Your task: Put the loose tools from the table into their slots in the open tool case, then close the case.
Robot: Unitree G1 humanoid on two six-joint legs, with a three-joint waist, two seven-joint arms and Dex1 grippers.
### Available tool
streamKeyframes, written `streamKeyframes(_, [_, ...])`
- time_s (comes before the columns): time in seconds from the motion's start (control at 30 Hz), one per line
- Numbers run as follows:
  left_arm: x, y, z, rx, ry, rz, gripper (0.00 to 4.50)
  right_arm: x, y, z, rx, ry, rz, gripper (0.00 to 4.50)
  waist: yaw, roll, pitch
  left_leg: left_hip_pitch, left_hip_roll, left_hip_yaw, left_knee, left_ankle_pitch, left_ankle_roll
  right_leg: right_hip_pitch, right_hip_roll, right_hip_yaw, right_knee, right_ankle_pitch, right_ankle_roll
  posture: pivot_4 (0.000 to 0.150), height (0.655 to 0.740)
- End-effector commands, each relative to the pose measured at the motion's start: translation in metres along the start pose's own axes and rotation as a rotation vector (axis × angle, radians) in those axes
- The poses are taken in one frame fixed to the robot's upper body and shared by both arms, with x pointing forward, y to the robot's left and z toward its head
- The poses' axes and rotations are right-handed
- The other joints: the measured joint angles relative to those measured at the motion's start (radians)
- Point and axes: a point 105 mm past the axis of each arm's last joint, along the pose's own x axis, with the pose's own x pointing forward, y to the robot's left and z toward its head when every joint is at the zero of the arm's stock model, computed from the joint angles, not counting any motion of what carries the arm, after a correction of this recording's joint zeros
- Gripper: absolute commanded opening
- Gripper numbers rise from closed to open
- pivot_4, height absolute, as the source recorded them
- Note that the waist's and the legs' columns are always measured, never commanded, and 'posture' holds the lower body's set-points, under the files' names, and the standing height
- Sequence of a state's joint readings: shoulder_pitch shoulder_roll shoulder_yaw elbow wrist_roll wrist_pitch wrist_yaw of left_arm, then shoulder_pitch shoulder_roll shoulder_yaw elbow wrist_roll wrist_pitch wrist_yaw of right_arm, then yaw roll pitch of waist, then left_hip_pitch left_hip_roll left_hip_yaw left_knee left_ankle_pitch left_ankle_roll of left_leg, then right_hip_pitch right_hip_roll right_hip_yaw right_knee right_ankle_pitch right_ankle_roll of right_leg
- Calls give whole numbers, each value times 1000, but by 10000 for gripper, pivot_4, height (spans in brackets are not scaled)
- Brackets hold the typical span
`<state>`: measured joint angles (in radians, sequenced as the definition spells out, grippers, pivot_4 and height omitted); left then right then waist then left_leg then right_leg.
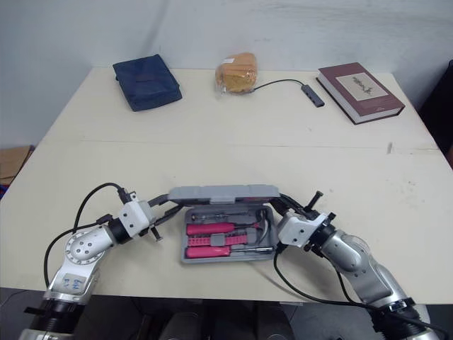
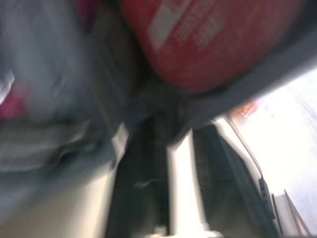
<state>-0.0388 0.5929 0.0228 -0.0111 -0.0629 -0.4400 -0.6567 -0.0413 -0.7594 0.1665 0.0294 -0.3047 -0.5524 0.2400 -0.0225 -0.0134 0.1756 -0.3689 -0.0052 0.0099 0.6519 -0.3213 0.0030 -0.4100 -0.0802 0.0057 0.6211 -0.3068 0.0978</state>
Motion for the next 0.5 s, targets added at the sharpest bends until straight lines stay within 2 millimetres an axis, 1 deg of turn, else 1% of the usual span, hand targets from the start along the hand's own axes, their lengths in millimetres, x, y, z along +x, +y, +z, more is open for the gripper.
streamKeyframes(0.03, [-26, 9, -16, 22, 93, 68, 33087, -21, -3, -9, -83, 14, -4, 26145, 0, 1, 0, 0, 0, 0, 0, 0, 0, 0, 0, 0, 0, 0, 0, 1500, 7400])
streamKeyframes(0.07, [-41, 13, -27, -3, 158, 100, 37795, -29, -2, -16, -100, 41, 18, 31279, -2, 1, 0, 0, 0, 1, -1, 0, 0, 0, 0, 1, 0, 0, 0, 1500, 7400])
streamKeyframes(0.1, [-59, 17, -39, -57, 232, 146, 38134, -37, -3, -23, -113, 71, 33, 36279, -5, 1, 0, 0, 0, 1, 0, 0, 1, 0, 0, 0, 0, 0, 0, 1500, 7400])
streamKeyframes(0.17, [-91, 25, -52, -185, 312, 259, 38134, -54, -7, -35, -119, 126, 35, 36279, -8, 0, 0, 2, 1, 1, -1, -1, 1, 1, 1, 1, 0, 0, 0, 1500, 7400])
streamKeyframes(0.2, [-102, 26, -56, -248, 333, 285, 38134, -63, -11, -40, -107, 145, 17, 36279, -6, -1, 0, 3, 1, 1, -1, -1, 1, 2, 1, 1, 1, 0, -1, 1500, 7400])
streamKeyframes(0.23, [-109, 26, -57, -286, 343, 295, 38134, -68, -14, -42, -99, 154, 3, 36279, -6, -1, 0, 4, 1, 1, -1, -1, 1, 3, 1, 1, 1, -1, -1, 1500, 7400])
streamKeyframes(0.27, [-110, 26, -55, -295, 339, 273, 38134, -74, -16, -44, -81, 164, 4, 36279, -6, -1, 0, 5, 1, 1, -1, -1, 1, 4, 1, 0, 0, -1, -1, 1500, 7400])
streamKeyframes(0.3, [-108, 28, -51, -328, 321, 259, 38134, -79, -21, -47, -55, 180, -20, 36279, -3, -1, 0, 7, 1, 1, -1, -1, 1, 6, 0, 1, 0, -1, -1, 1500, 7400])
streamKeyframes(0.33, [-106, 29, -48, -351, 306, 250, 38134, -82, -24, -48, -37, 191, -36, 36279, 1, -1, 1, 11, 1, 0, -2, -1, 2, 11, 0, 0, -1, -1, -1, 1500, 7400])
streamKeyframes(0.37, [-102, 33, -44, -352, 286, 240, 38134, -86, -22, -50, 18, 210, -14, 36279, 4, 0, 1, 15, 1, -1, -3, -2, 2, 17, -1, -1, -3, -1, -2, 1500, 7400])
streamKeyframes(0.4, [-97, 39, -42, -367, 269, 250, 38134, -87, -28, -51, 26, 216, -40, 36279, 6, 0, 1, 16, 1, -2, -3, -2, 3, 18, -1, -1, -4, -1, -2, 1500, 7400])
streamKeyframes(0.43, [-92, 43, -40, -357, 252, 249, 38134, -88, -29, -52, 92, 227, -50, 36279, 9, -1, 1, 16, 1, -2, -3, -3, 3, 19, -1, -1, -4, -1, -2, 1500, 7400])
streamKeyframes(0.5, [-82, 48, -35, -384, 216, 237, 38134, -86, -28, -46, 218, 198, -44, 36279, 10, -1, 1, 16, 1, -2, -2, -3, 3, 18, -1, -1, -4, -1, -2, 1500, 7400])
